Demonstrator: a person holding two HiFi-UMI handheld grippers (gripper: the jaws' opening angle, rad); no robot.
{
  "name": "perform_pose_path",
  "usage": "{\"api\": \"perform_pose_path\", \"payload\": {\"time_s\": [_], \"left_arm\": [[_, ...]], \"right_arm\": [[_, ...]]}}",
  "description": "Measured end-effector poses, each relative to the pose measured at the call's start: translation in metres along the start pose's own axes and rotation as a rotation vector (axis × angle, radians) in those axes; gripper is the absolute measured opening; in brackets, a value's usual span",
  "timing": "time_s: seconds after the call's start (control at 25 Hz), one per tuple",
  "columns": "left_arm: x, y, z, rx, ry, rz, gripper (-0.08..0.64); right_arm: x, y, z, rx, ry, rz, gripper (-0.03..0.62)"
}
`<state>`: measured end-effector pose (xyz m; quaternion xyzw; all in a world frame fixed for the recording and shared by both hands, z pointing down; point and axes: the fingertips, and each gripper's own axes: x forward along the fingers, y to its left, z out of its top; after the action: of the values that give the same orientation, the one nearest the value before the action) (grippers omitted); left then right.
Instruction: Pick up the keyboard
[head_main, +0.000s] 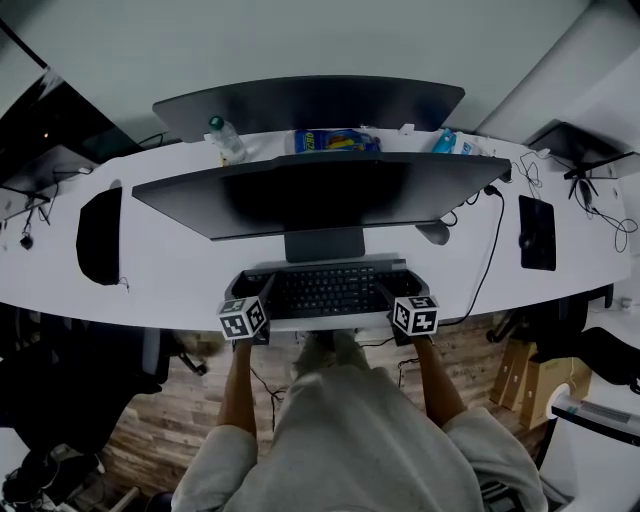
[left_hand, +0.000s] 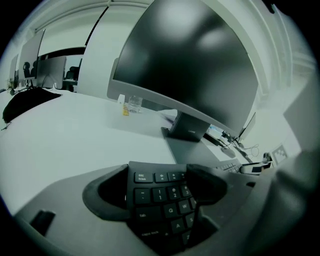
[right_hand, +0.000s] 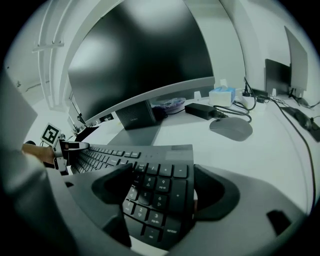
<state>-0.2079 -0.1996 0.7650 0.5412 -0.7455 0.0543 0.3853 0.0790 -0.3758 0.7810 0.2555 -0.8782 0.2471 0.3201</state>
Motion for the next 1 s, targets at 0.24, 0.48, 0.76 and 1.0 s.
{"api": "perform_pose_path", "payload": {"time_s": [0.24, 0.48, 0.76, 1.0], "left_arm": [[-0.014, -0.011, 0.026, 0.029, -0.063, -0.018, 0.337], [-0.037, -0.022, 0.062, 0.054, -0.154, -0.037, 0.337], [-0.067, -0.034, 0.104, 0.099, -0.257, -0.048, 0.337], [-0.088, -0.042, 0.134, 0.122, -0.333, -0.059, 0.337]], "right_arm": [[-0.019, 0.006, 0.024, -0.027, -0.069, -0.011, 0.370], [-0.045, 0.018, 0.062, -0.080, -0.169, -0.023, 0.370], [-0.070, 0.032, 0.100, -0.113, -0.268, -0.019, 0.370], [-0.089, 0.044, 0.130, -0.149, -0.347, -0.023, 0.370]]}}
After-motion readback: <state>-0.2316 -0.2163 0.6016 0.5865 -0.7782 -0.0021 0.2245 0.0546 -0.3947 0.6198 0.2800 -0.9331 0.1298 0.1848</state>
